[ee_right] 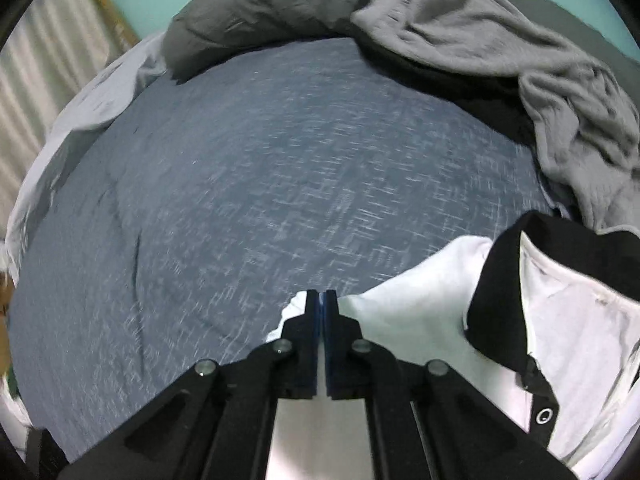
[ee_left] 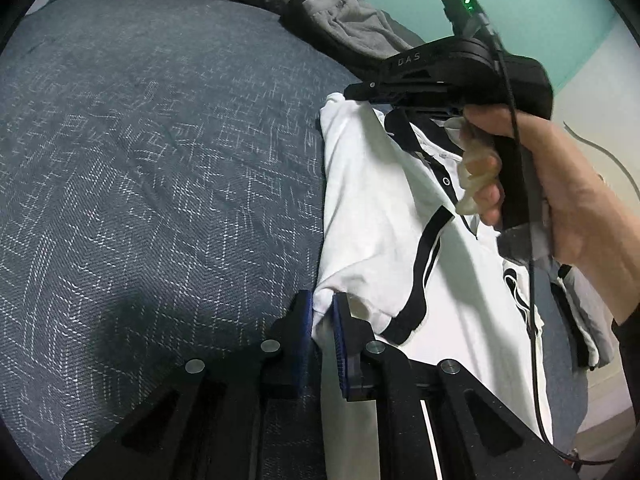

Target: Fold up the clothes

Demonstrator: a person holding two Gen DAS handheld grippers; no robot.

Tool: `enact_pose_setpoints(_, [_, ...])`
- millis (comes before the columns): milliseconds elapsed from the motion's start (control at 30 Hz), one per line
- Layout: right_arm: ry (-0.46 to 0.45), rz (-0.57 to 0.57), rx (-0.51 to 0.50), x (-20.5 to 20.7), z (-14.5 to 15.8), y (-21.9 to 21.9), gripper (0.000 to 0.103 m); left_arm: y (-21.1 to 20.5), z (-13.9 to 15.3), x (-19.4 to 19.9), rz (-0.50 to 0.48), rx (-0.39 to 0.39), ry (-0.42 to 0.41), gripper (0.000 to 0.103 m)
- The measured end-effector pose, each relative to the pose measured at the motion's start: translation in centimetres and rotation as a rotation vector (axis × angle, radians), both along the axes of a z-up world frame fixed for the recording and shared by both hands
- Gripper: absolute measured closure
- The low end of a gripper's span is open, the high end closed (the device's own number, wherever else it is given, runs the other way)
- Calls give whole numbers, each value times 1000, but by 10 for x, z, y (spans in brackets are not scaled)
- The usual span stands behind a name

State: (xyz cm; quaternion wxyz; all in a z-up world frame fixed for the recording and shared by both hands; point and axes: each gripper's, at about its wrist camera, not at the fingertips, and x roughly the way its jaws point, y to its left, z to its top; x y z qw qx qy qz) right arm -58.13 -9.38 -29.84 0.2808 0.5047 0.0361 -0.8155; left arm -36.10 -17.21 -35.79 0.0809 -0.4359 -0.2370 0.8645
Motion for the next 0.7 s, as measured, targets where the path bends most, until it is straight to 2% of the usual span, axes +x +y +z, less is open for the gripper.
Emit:
enact_pose_setpoints(200, [-86,-57,-130,-8,-8,13,102,2,0,-2,0,-1,0,92])
enact_pose_setpoints(333, [-100,-74,-218,-11,-5,16,101,2,0,0,-1,-1,0,92])
enact_pose_setpoints(400, [-97,-52,-202,-11,-3,12,101,3,0,0,-2,-2,1,92])
enact_pose_setpoints(533, [-63,-33,-98,-10,3,2,100,2,0,0,-1,-2,-1,92])
enact_pose_setpoints(567, [-50,-32,-76,-11,6,-2,98,2,0,0,-1,-2,-1,92])
enact_pose_setpoints(633, [-40,-19,-41,-11,9,-10,85,3,0,0,-2,-4,-1,92])
enact_pose_setpoints(667, [-34,-4,-23,-10,9,-15,76,3,1,0,-2,-6,-1,92])
enact_pose_setpoints(700, [-28,19,6,-9,8,-22,73,3,1,-3,-2,-7,-1,92])
